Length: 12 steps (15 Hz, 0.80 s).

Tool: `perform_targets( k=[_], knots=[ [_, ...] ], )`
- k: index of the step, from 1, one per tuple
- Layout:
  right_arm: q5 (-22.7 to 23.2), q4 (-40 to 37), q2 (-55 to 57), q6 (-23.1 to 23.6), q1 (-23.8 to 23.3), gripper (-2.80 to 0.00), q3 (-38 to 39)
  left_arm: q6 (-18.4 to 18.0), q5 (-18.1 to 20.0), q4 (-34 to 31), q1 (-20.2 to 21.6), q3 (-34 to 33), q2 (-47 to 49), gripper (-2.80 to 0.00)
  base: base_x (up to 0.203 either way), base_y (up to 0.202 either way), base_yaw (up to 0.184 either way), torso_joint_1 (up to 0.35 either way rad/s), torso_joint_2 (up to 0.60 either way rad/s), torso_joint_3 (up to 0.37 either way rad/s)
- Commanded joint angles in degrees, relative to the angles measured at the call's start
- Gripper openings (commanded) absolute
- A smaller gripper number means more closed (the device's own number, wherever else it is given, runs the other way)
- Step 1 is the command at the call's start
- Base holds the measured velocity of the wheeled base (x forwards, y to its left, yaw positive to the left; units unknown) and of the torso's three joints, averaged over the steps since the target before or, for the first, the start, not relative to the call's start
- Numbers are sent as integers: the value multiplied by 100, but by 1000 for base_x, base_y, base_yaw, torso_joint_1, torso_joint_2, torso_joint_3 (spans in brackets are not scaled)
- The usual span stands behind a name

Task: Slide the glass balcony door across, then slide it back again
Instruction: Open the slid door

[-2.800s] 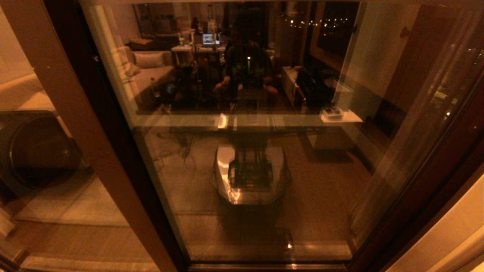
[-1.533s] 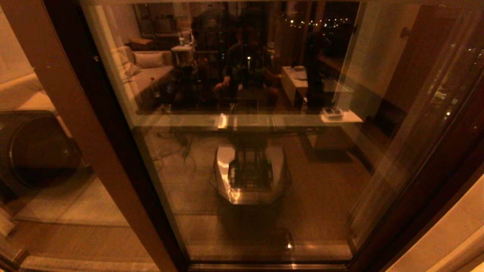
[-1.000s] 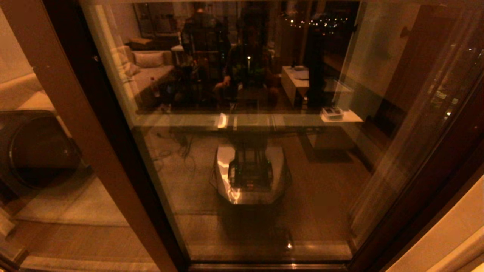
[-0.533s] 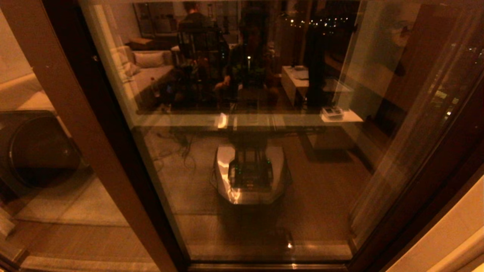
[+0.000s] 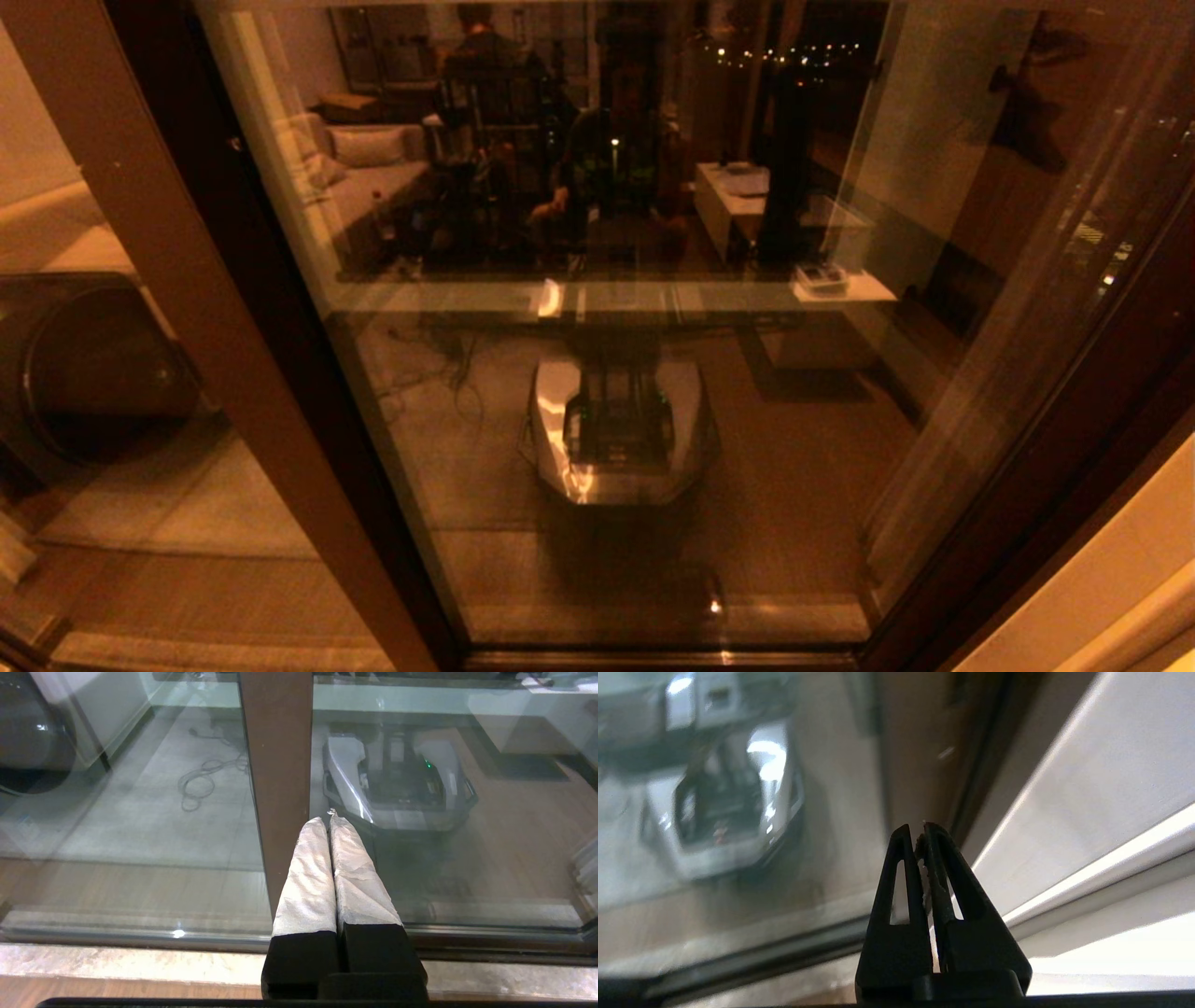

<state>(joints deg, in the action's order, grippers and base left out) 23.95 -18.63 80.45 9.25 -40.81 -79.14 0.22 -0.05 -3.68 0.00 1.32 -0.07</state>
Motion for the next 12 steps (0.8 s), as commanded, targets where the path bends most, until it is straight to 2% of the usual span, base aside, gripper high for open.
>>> perform_targets(
  k=[1,12],
  knots=[
    [31,-18,570,0,-181,-280,-451,4,-4,-1,0,0,-1,-280,0,0,0,0,0,0],
    [5,-1,1782,-2,-19,-280,-1575,4,-4,-1,0,0,-1,-280,0,0,0,0,0,0]
  ],
)
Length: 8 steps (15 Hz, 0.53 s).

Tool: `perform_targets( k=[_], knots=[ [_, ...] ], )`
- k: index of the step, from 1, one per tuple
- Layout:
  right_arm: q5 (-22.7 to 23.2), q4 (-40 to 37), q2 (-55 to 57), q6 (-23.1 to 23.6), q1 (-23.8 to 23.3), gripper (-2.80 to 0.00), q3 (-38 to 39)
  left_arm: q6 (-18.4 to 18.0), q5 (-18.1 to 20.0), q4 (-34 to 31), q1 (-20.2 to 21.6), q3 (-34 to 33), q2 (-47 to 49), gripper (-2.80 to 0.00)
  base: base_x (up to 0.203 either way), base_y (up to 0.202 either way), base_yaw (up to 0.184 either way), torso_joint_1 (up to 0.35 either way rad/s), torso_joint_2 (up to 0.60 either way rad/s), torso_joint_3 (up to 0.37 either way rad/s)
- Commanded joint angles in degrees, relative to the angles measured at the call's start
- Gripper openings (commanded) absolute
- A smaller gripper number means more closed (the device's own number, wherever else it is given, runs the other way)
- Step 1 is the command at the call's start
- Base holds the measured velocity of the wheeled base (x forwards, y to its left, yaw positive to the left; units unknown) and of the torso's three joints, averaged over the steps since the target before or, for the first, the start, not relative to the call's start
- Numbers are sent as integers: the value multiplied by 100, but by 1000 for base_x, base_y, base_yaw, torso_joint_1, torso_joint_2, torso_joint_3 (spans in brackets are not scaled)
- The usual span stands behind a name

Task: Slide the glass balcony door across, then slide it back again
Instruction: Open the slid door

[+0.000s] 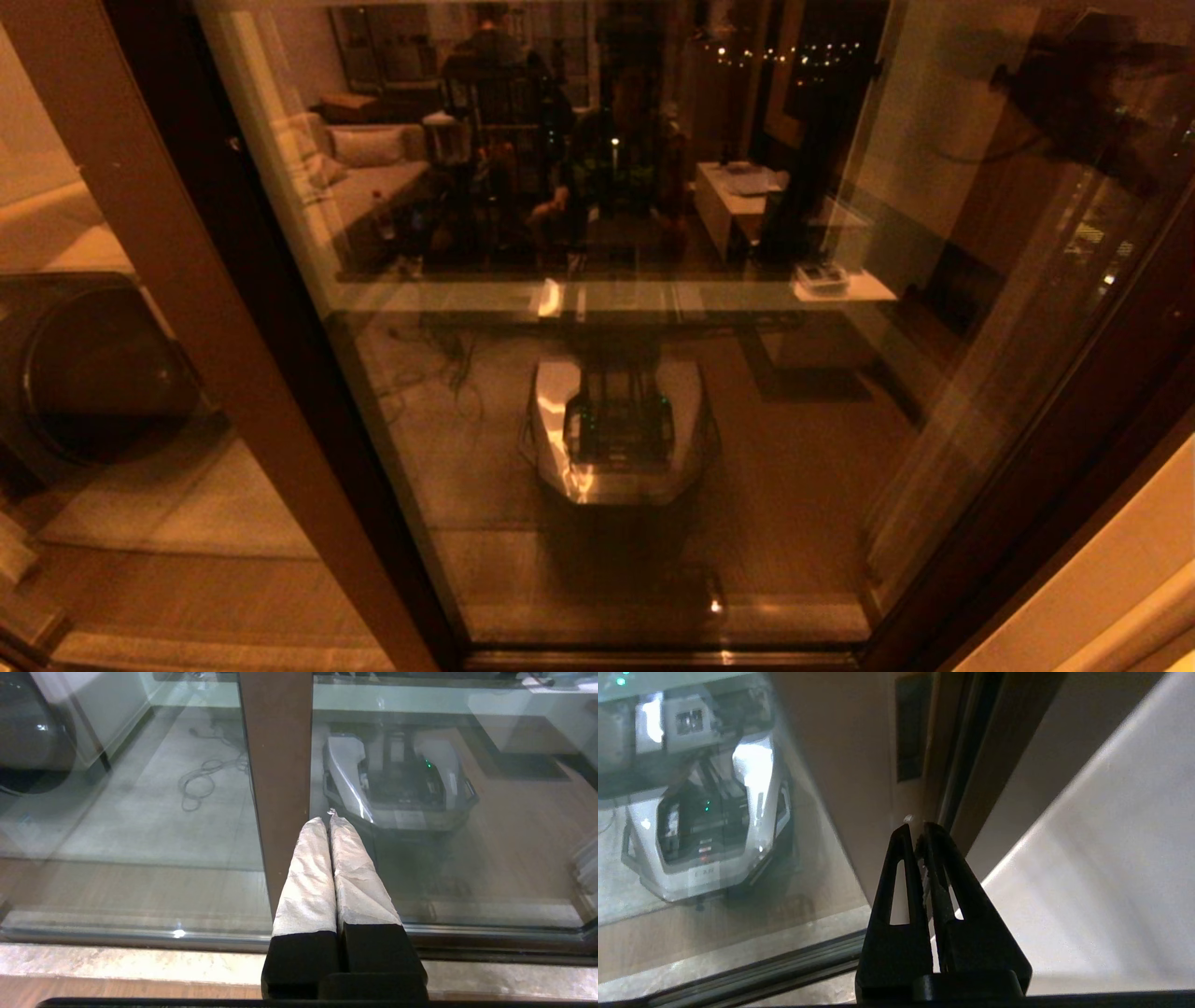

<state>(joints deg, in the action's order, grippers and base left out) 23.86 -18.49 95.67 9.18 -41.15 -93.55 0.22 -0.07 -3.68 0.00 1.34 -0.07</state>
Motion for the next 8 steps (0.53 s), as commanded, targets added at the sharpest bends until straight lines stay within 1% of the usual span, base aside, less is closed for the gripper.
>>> perform_targets(
  k=[1,4,7,8],
  knots=[
    [7,-10,395,5,25,-280,-247,4,-2,-1,0,-2,-1,-280,0,0,0,0,0,0],
    [-4,139,629,-12,142,-280,-346,4,-2,-1,0,-2,-1,-280,0,0,0,0,0,0],
    [-248,341,751,-24,320,-280,-302,4,-2,-1,0,-2,-1,-280,0,0,0,0,0,0],
    [-250,382,742,-30,336,-280,-277,4,-2,-1,0,-2,-1,-280,0,0,0,0,0,0]
  ],
)
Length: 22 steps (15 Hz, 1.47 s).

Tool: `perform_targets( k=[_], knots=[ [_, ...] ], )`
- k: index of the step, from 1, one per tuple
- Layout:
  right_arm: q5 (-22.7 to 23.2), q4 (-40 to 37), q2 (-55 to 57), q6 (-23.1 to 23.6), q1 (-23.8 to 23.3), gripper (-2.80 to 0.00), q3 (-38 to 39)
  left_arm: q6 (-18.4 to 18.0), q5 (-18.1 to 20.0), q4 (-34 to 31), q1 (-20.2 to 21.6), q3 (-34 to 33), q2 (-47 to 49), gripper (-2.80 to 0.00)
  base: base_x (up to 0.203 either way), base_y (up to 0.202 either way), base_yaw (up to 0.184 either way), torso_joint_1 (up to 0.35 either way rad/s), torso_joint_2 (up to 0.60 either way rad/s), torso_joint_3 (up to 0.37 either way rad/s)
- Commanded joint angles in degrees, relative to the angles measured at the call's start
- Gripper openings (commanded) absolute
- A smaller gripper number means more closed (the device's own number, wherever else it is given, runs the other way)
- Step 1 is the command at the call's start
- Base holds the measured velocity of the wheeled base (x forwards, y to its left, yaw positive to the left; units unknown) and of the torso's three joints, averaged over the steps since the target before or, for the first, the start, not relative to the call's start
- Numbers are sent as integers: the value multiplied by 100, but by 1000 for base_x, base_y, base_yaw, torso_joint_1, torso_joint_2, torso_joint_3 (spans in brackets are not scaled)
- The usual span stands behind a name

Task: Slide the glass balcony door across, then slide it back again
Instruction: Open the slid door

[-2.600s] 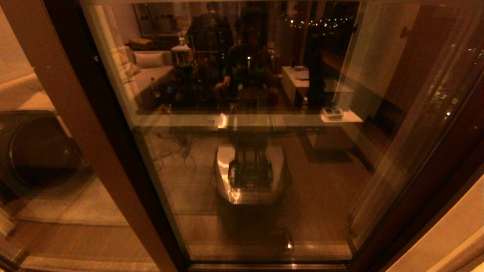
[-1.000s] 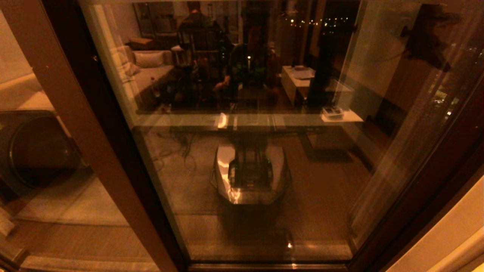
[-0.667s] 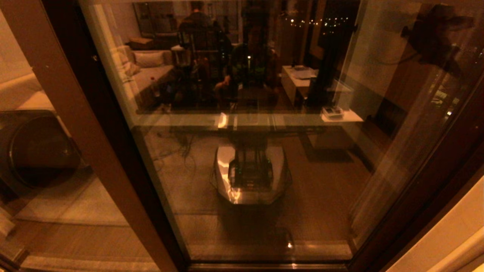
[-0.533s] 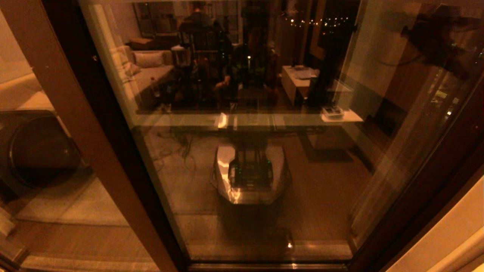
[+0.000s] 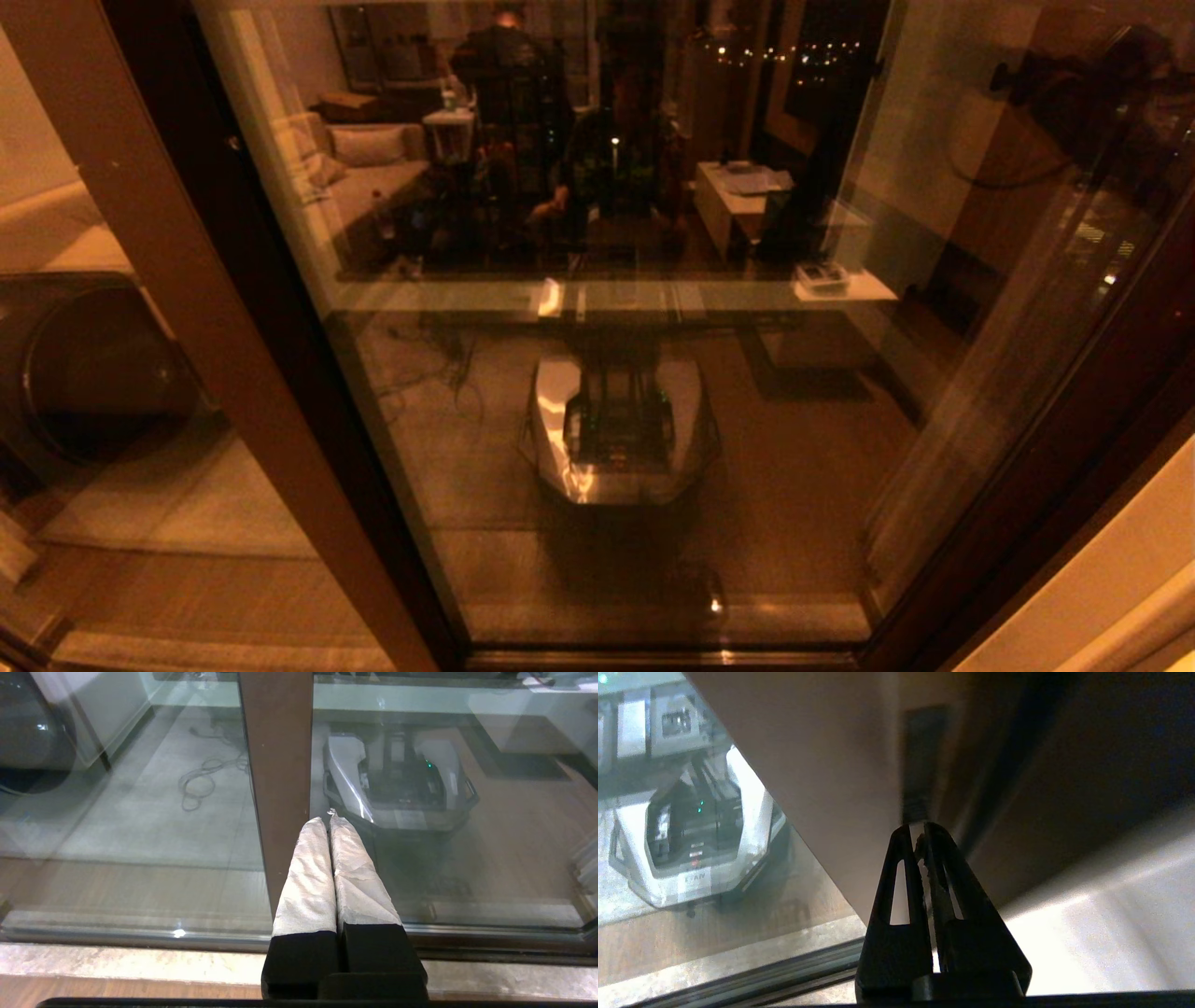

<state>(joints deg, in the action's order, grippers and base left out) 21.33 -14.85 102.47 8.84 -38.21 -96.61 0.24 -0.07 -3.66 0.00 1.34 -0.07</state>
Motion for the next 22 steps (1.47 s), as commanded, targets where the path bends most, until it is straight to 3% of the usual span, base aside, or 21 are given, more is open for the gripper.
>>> perform_targets(
  k=[1,13,14,22],
  knots=[
    [10,17,30,-12,73,-280,42,2,-1,-3,0,-2,-1,-280,0,0,0,0,0,0],
    [405,58,-75,27,95,-280,100,2,-1,-3,0,-2,-1,-280,0,0,0,0,0,0],
    [380,61,-105,21,94,0,125,2,-1,-3,0,-2,-1,-280,0,0,0,0,0,0],
    [584,79,-308,-13,24,0,327,2,-1,-3,0,-2,-1,-280,0,0,0,0,0,0]
  ],
)
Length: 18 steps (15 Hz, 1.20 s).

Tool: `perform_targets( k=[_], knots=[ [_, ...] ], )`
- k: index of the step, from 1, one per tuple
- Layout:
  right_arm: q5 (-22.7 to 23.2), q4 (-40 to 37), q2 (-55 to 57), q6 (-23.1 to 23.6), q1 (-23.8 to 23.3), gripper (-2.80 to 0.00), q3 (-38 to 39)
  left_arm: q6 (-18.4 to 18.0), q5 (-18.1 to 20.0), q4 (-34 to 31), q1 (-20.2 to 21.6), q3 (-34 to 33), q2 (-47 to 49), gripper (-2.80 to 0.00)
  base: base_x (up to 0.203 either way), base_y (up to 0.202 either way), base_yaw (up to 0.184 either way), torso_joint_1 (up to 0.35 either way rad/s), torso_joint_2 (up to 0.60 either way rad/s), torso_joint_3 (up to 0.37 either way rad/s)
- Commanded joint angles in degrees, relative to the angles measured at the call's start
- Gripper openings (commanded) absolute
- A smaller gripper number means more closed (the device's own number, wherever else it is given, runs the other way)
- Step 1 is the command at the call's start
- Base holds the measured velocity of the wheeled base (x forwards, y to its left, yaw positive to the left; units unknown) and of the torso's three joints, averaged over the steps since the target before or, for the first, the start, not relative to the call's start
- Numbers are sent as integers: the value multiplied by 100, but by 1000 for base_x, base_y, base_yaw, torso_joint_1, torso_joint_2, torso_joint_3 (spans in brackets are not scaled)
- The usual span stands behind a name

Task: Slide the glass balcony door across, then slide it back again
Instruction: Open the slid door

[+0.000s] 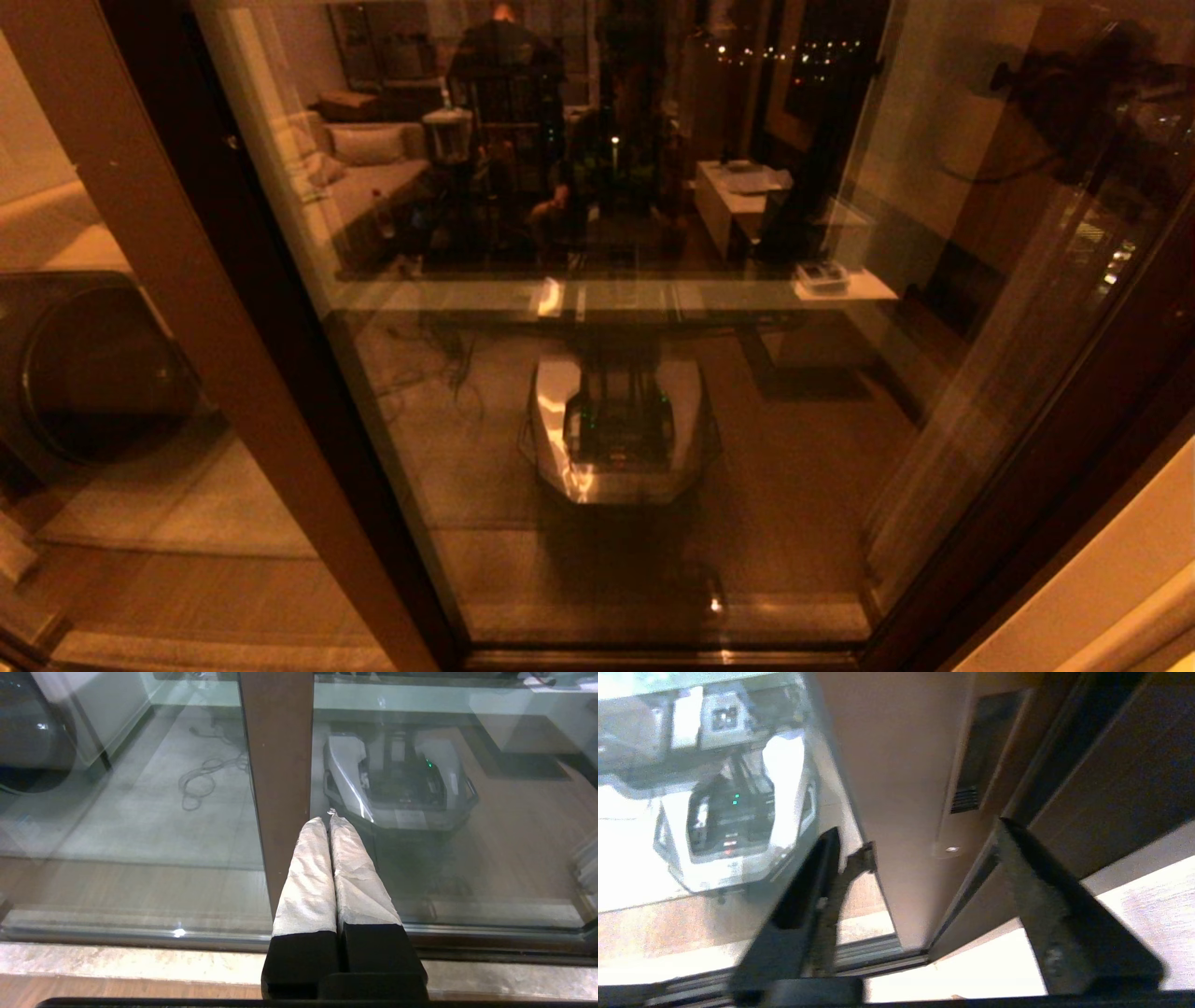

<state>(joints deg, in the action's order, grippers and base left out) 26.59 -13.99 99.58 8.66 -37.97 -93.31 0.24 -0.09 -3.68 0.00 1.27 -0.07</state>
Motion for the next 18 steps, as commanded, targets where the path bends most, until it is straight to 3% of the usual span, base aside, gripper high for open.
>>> perform_targets(
  k=[1,6,18],
  knots=[
    [196,-7,40,4,0,0,-10,2,0,-1,0,5,-1,-280,0,0,0,0,0,0],
    [391,532,403,-20,0,0,-29,2,0,-1,0,5,-1,-280,0,0,0,0,0,0],
    [408,547,250,-251,215,0,85,2,0,-1,0,5,-1,-280,0,0,0,0,0,0]
  ],
)
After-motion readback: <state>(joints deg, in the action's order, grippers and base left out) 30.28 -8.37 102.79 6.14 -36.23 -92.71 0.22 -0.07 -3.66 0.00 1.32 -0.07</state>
